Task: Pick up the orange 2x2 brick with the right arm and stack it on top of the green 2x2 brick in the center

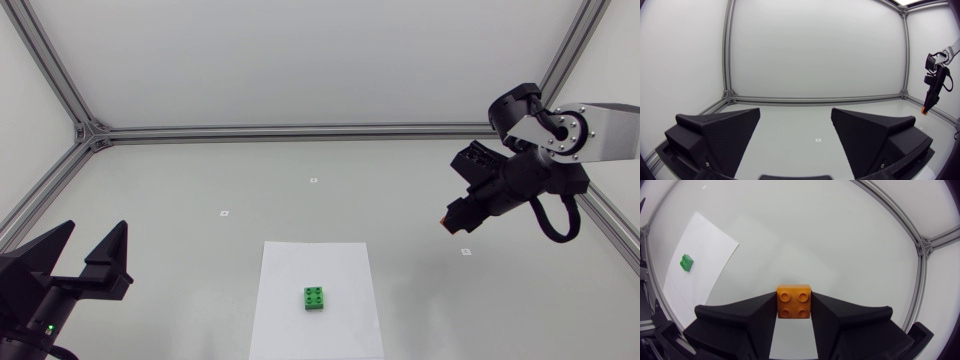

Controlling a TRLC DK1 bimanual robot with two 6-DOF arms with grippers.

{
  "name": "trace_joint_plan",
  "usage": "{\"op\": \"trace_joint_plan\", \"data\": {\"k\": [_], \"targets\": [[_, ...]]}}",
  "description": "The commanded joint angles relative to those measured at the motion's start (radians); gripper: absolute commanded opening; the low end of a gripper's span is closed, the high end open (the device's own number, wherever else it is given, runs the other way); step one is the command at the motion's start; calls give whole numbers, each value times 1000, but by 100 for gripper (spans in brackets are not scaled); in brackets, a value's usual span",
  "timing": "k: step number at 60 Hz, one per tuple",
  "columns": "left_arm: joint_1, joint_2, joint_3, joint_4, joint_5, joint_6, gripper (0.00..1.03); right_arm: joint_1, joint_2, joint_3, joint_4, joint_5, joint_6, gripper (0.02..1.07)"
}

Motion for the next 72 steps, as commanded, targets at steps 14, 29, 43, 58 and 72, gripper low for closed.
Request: {"op": "trace_joint_plan", "data": {"k": [14, 29, 43, 58, 72], "targets": [[1, -6, -41, -11, 3, 6, 99, 383, -51, -51, -14, 45, -38, 34], [1, -6, -41, -11, 3, 6, 99, 639, 9, -39, 1, 87, -50, 34], [1, -6, -41, -11, 3, 6, 99, 739, 133, 11, 36, 69, -108, 34], [1, -6, -41, -11, 3, 6, 99, 754, 230, 104, 58, 41, -163, 33], [1, -6, -41, -11, 3, 6, 99, 776, 283, 140, 64, 40, -225, 33]]}}
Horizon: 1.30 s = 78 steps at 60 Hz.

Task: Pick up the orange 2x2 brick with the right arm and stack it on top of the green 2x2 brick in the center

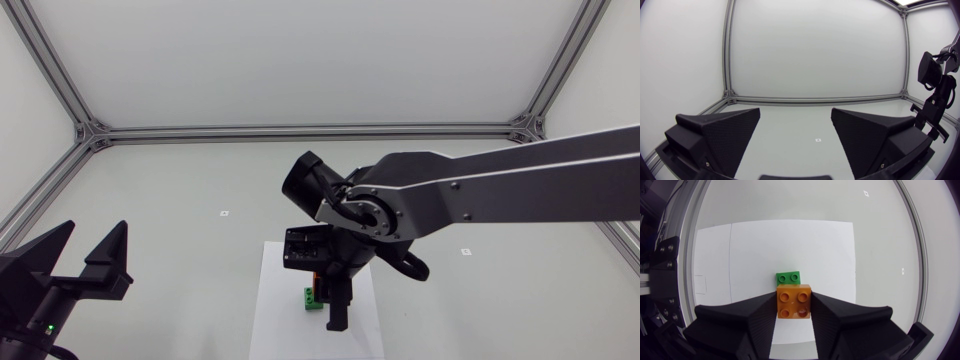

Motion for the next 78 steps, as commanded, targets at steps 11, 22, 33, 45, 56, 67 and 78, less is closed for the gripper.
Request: {"op": "trace_joint_plan", "data": {"k": [11, 22, 33, 45, 56, 67, 78], "targets": [[1, -6, -41, -11, 3, 6, 99, 8, 65, 47, -4, -41, -96, 32], [1, -6, -41, -11, 3, 6, 99, 6, 84, 50, -7, -53, -129, 32], [1, -6, -41, -11, 3, 6, 99, 0, 85, 48, -9, -72, -155, 31], [1, -6, -41, -11, 3, 6, 99, -1, 114, 65, -21, -67, -157, 31], [1, -6, -41, -11, 3, 6, 99, -9, 125, 73, -21, -61, -160, 31], [1, -6, -41, -11, 3, 6, 99, -26, 128, 77, -21, -56, -171, 31], [1, -6, -41, -11, 3, 6, 99, -23, 134, 76, -21, -56, -172, 31]]}}
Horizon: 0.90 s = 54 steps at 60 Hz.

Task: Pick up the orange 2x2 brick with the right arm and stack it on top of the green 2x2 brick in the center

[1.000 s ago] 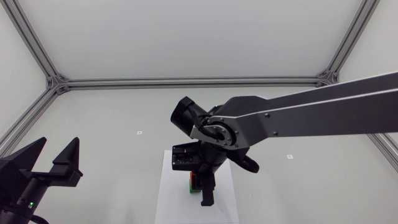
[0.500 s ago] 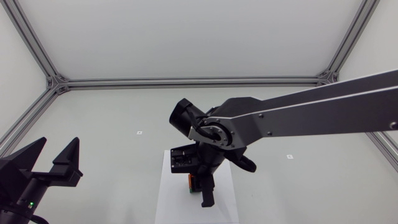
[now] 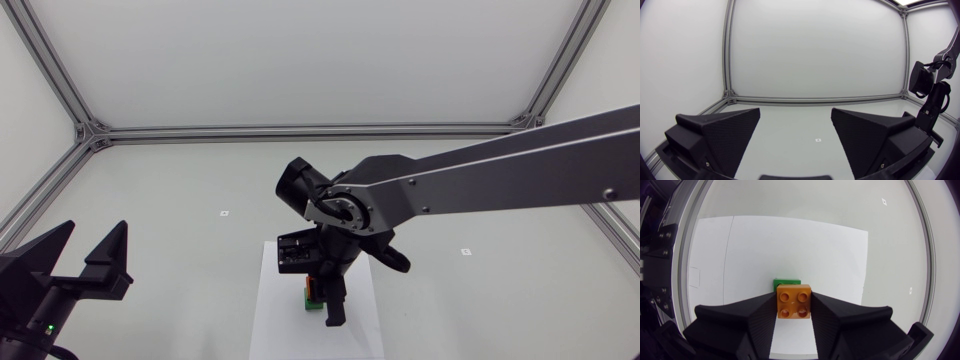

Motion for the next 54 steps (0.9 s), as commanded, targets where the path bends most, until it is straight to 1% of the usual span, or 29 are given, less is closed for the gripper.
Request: {"op": "trace_joint_plan", "data": {"k": [1, 30, 54], "targets": [[1, -6, -41, -11, 3, 5, 99, 2, 22, 14, -18, 2, -23, 31], [1, -6, -41, -11, 3, 5, 99, 33, 11, 8, -32, 2, -15, 31], [1, -6, -41, -11, 3, 5, 99, 25, 28, 14, -25, 4, -14, 31]]}}
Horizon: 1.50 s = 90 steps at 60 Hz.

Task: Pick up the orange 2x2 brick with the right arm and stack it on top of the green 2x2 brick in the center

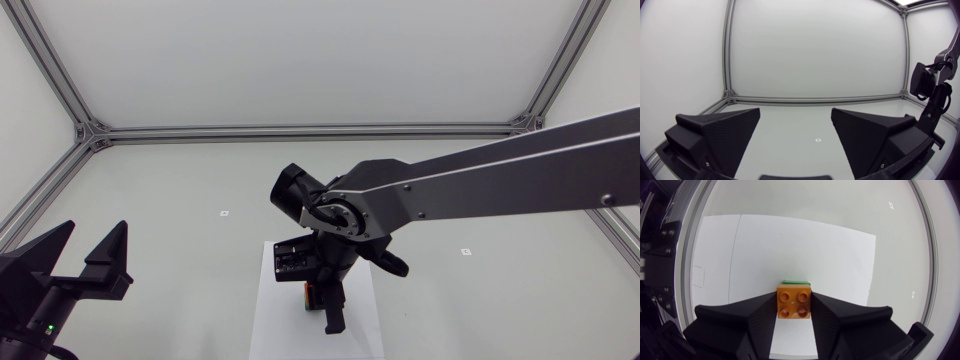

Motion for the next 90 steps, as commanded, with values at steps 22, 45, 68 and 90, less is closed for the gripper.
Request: {"op": "trace_joint_plan", "data": {"k": [22, 45, 68, 90], "targets": [[1, -6, -41, -11, 3, 7, 99, -1, 46, 11, -4, 5, -11, 31], [1, -6, -41, -11, 3, 6, 99, 7, 74, 23, -25, 38, -8, 31], [1, -6, -41, -11, 3, 6, 99, 7, 124, 45, -73, 44, -3, 31], [1, -6, -41, -11, 3, 6, 99, -9, 124, 3, -73, 2, -3, 31]]}}
